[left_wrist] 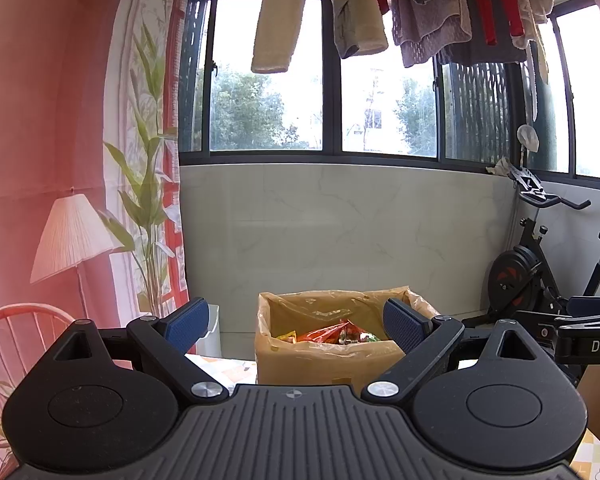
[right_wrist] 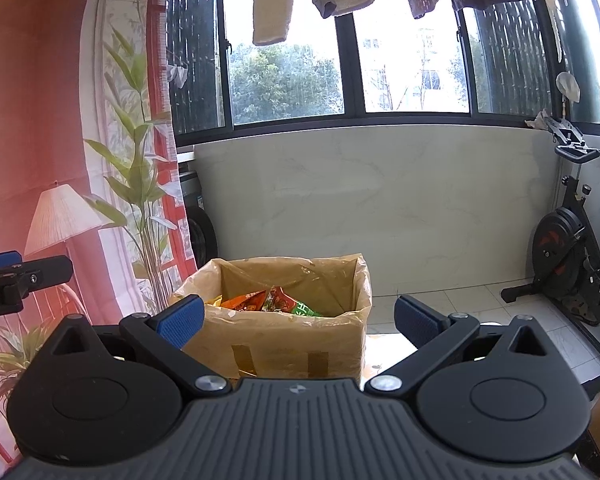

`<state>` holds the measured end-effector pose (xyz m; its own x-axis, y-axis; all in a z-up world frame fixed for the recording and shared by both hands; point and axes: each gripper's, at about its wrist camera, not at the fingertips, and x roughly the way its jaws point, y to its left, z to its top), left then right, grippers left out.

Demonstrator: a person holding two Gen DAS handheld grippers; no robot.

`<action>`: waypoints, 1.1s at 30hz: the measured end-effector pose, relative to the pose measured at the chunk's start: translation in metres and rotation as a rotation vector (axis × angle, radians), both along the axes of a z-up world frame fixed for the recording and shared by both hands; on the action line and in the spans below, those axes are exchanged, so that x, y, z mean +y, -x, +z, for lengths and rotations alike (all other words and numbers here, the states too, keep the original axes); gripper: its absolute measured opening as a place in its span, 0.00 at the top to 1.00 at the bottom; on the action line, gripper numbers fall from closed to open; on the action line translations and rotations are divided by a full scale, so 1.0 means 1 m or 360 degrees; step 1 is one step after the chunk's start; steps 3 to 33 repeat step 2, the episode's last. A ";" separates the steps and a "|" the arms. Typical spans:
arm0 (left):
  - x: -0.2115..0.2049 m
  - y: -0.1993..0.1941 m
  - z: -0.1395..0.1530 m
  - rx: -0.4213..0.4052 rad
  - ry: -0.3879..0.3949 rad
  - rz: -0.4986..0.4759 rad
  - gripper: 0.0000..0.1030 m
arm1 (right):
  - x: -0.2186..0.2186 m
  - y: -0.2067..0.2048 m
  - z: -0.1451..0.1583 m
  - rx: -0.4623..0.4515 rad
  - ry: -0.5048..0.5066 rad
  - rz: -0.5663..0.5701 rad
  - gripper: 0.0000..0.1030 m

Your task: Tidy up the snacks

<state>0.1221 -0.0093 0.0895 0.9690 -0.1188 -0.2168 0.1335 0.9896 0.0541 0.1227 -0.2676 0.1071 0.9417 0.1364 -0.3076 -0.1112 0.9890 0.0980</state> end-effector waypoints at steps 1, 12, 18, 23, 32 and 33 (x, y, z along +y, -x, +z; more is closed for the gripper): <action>0.000 0.000 0.000 0.0002 0.0001 0.0001 0.07 | 0.000 0.000 -0.001 0.0003 0.0001 0.0000 0.00; 0.000 0.000 0.000 0.0006 0.0003 -0.0002 0.07 | 0.000 0.000 -0.001 0.0006 0.0001 0.0001 0.00; 0.000 0.000 0.000 0.0006 0.0003 -0.0002 0.07 | 0.000 0.000 -0.001 0.0006 0.0001 0.0001 0.00; 0.000 0.000 0.000 0.0006 0.0003 -0.0002 0.07 | 0.000 0.000 -0.001 0.0006 0.0001 0.0001 0.00; 0.000 0.000 0.000 0.0006 0.0003 -0.0002 0.07 | 0.000 0.000 -0.001 0.0006 0.0001 0.0001 0.00; 0.000 0.000 0.000 0.0006 0.0003 -0.0002 0.07 | 0.000 0.000 -0.001 0.0006 0.0001 0.0001 0.00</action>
